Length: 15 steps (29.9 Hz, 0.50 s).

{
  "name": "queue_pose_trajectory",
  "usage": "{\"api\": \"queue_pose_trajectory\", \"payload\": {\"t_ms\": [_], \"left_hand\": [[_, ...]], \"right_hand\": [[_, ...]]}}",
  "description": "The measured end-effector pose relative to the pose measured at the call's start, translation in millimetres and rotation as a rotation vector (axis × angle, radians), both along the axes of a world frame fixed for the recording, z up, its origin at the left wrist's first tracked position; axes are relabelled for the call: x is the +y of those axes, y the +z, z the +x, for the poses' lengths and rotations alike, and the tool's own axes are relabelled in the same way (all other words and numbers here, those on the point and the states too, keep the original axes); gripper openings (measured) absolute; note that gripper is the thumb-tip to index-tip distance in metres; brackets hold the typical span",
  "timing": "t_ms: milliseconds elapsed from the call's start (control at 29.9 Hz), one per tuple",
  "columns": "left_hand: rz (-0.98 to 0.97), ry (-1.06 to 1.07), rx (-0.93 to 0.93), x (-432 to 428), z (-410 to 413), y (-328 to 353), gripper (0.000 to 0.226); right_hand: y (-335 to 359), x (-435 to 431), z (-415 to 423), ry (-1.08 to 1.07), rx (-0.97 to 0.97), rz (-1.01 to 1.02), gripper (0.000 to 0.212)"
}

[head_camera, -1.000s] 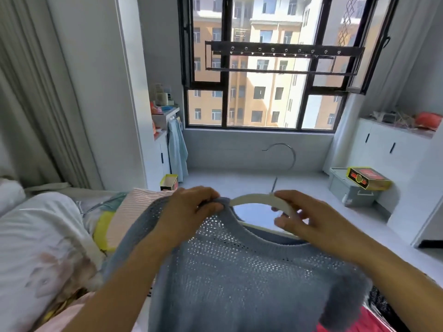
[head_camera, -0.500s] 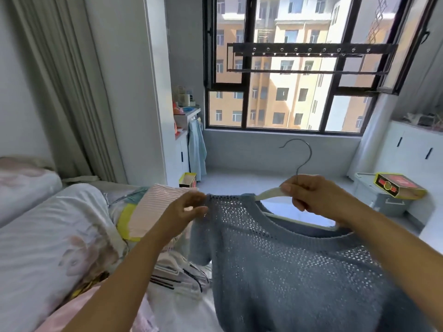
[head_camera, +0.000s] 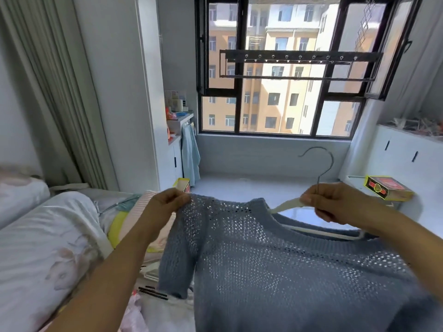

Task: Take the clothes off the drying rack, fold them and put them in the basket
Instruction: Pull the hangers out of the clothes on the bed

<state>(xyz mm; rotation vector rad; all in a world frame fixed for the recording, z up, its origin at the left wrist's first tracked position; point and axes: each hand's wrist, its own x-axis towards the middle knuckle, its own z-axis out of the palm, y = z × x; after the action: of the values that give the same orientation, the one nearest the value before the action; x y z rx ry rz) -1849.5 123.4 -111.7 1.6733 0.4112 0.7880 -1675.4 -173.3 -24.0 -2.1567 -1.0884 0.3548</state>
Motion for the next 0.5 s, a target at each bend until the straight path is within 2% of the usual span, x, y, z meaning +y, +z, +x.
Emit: {"api": "queue_pose_trajectory", "payload": {"t_ms": [67,167,267,401,501], "left_hand": [[-0.028,0.025,-0.06,-7,4,2,0.019],[0.126,0.12,-0.101,-18,13,14,0.021],[0.223,0.167,-0.112,-23,18,28,0.023],[0.068,0.232,-0.224,-25,22,38,0.023],[-0.092,0.324,-0.286,-13,18,41,0.023]], "right_hand": [[-6,4,-2,0.046,-0.102,-0.139,0.019],[-15,12,-7,0.085,-0.198,-0.312,0.019],[-17,19,-8,0.072,-0.227,-0.32,0.02],[-23,27,-12,0.127,-0.199,-0.362,0.024],[-28,28,-14,0.16,-0.276,-0.372,0.03]]}}
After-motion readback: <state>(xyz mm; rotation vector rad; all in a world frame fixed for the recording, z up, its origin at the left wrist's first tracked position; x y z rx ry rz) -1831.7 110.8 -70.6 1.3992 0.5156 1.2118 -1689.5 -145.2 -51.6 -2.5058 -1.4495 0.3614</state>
